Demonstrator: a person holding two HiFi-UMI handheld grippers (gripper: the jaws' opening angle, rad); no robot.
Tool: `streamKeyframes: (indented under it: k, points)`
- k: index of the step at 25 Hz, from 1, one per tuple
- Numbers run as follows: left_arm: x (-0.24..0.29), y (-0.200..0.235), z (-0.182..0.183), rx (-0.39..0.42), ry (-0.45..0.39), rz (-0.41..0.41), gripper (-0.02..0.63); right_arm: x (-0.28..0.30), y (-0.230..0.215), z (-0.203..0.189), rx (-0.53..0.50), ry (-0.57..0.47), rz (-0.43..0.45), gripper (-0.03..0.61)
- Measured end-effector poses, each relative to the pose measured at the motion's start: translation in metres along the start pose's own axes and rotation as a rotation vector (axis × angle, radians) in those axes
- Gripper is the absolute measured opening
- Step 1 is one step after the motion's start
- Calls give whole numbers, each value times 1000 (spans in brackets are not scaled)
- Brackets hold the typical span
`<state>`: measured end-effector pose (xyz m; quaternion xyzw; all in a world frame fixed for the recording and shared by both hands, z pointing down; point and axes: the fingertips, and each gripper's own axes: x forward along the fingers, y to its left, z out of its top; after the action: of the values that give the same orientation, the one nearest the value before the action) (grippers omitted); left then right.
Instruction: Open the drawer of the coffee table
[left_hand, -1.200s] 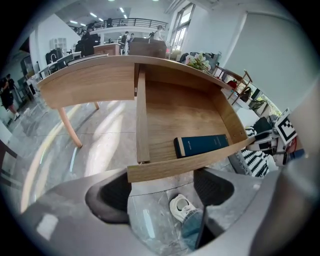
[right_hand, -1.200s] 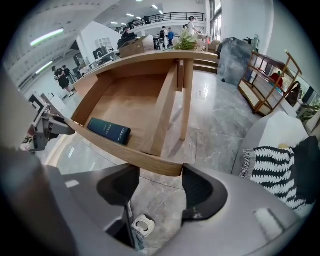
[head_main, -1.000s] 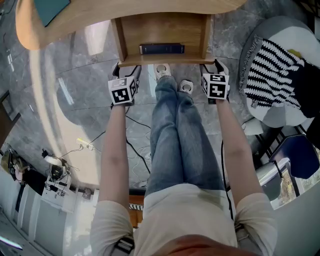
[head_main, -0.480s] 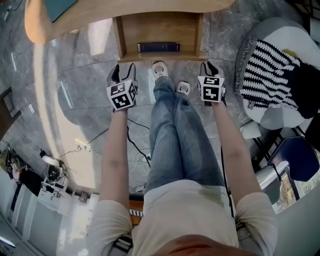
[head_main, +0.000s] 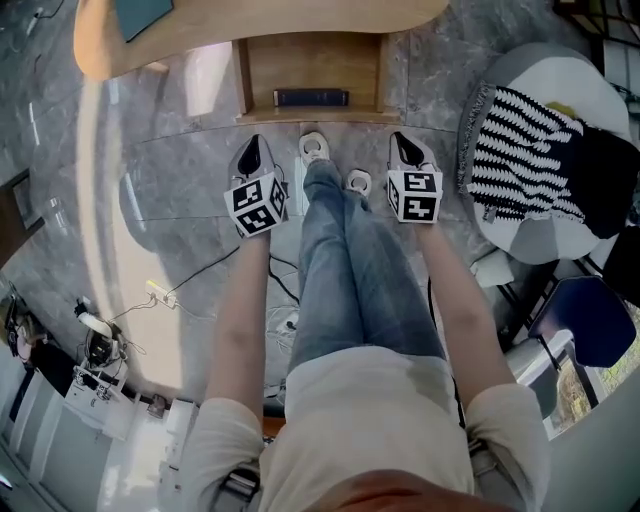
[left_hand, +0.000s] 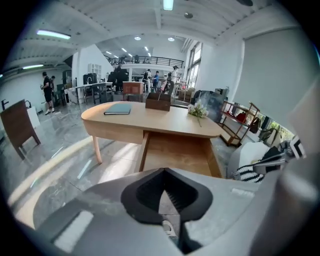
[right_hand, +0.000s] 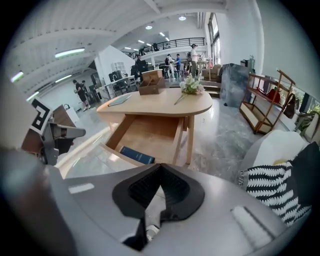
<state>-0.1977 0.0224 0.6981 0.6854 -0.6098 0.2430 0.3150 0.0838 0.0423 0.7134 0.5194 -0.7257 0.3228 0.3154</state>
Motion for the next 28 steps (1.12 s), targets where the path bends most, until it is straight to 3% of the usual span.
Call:
streamKeyframes:
  k: [3, 7, 18, 24, 28]
  points:
    - [-25, -21, 11, -27, -10, -31, 0, -26, 12, 16, -1, -40, 37, -2]
    - [-61, -46, 29, -4, -8, -62, 0, -66, 35, 47, 3, -108, 97, -2]
    - [-165, -126, 103, -73, -124, -163, 0, -183, 70, 109, -46, -264, 197, -2]
    - [-216, -165, 130, -1, -134, -221, 0, -236, 79, 132, -34, -290, 233, -2]
    - [-243, -180, 146, -20, -156, -252, -1, -272, 91, 153, -52, -332, 266, -2]
